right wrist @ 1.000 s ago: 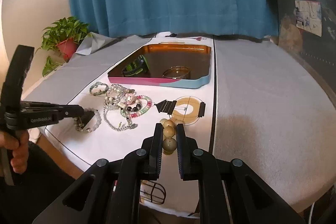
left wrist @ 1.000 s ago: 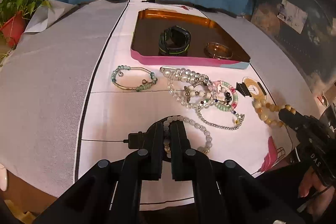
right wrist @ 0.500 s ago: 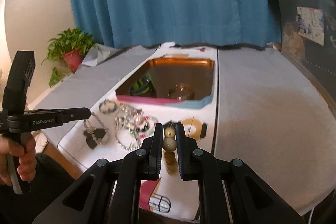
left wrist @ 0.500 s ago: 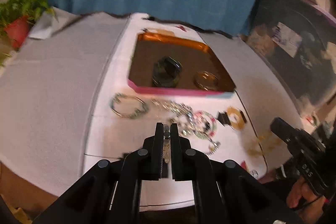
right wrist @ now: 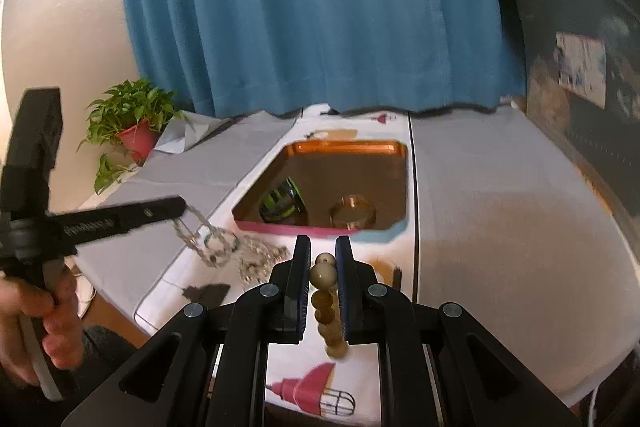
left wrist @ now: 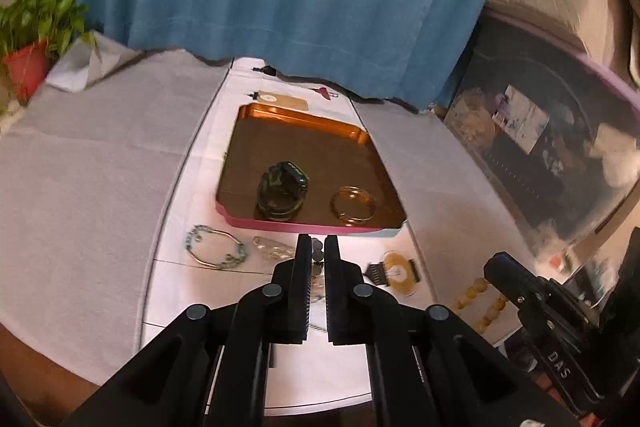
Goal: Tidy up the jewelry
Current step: 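Lift both bead pieces and carry them over the orange tray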
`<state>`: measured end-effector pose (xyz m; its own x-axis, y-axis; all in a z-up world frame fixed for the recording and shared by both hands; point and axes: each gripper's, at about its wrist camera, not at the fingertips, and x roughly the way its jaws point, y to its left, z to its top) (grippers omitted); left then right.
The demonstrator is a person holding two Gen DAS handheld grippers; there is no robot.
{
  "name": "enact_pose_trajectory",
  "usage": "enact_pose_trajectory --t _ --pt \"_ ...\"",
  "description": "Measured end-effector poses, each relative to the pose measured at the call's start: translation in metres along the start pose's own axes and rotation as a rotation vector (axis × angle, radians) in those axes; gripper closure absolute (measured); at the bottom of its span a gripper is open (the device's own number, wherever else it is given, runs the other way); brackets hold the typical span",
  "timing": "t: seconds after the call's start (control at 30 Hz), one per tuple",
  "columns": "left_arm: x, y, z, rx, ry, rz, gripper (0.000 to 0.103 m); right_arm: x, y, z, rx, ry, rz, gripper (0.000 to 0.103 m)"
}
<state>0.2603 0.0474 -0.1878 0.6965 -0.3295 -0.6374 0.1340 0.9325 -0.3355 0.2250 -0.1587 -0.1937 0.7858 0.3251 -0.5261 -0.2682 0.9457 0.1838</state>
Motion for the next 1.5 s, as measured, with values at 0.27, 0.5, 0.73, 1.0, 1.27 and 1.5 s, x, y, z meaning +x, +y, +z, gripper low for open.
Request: enact_pose_trajectory --t 0.27,0.5,0.73,1.0,1.27,1.5 --pt "0.003 -0.018 0.015 0.040 -0.029 -0.031 0.099 0.000 0.019 0.034 -0.080 -0.034 -0.021 0.090" --pt "-0.002 -0.032 0.045 0.107 -0.088 -0.033 0.099 0.003 0.018 0.061 -0.075 -0.025 -0.005 0.090" --pt "-0.001 -0.037 0.079 0.134 -0.117 -0.041 0.099 0.008 0.015 0.092 -0.112 -0.018 0.031 0.090" --pt "-0.004 -0.047 0.116 0.183 -0.141 -0.041 0.099 0.032 0.002 0.124 -0.075 -0.002 0.105 0.090" --pt "0.020 -0.044 0.134 0.225 -0.135 -0.011 0.099 0.063 0.006 0.142 -0.117 0.008 0.113 0.090" --pt "0.061 -0.026 0.142 0.225 -0.106 0.019 0.099 0.101 0.006 0.147 -0.125 0.030 0.121 0.090"
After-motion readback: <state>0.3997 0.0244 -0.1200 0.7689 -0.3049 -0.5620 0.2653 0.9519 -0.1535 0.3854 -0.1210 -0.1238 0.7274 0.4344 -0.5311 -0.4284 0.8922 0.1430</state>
